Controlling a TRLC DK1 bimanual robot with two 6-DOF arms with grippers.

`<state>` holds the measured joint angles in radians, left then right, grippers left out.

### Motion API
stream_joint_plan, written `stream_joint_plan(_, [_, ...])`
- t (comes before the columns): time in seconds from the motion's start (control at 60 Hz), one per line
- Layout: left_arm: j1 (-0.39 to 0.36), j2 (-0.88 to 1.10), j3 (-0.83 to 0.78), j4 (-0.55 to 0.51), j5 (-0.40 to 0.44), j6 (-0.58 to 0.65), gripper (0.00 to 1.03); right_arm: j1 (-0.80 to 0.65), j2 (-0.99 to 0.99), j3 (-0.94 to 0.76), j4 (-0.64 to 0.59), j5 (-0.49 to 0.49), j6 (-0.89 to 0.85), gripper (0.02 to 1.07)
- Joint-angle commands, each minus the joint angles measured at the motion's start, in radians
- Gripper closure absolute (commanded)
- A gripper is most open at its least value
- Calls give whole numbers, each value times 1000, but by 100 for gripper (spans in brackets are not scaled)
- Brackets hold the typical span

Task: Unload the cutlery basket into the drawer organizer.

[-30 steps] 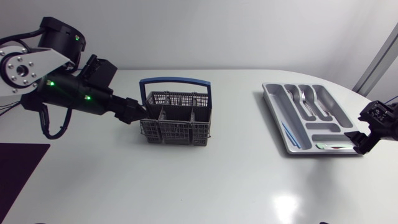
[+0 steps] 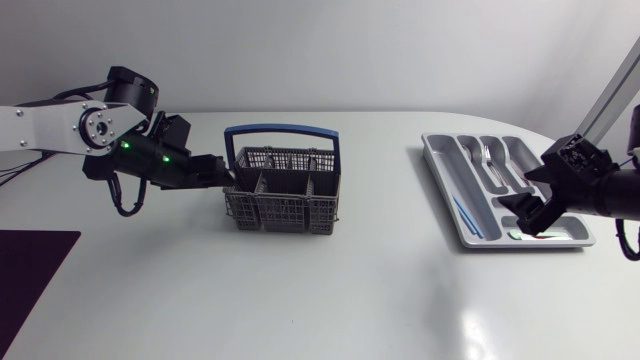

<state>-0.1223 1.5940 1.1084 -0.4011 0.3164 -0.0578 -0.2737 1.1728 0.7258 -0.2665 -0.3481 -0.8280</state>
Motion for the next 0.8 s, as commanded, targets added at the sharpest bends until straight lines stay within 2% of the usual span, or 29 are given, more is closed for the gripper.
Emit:
stream_joint_plan(0.0, [4, 30, 33, 39, 10, -59, 37, 44, -22, -49, -14, 14, 73, 21])
stream_joint_plan(0.1, [3, 37, 33, 94, 27, -88, 44, 76, -27, -63, -11, 20, 102, 21])
stream_joint_plan(0.183, [-8, 37, 33, 116, 30, -99, 46, 91, -27, -71, -7, 24, 119, 21])
stream_joint_plan(0.25, [-13, 38, 31, 127, 30, -108, 51, 97, -27, -75, -2, 26, 125, 21])
stream_joint_plan(0.333, [-25, 40, 22, 159, 30, -123, 62, 116, -27, -95, 10, 41, 127, 21])
stream_joint_plan(0.517, [-39, 43, 16, 163, 30, -126, 73, 125, -27, -109, 29, 46, 128, 21])
stream_joint_plan(0.783, [-37, 75, 28, 169, 29, -148, 73, 139, -41, -124, 33, 47, 128, 21])
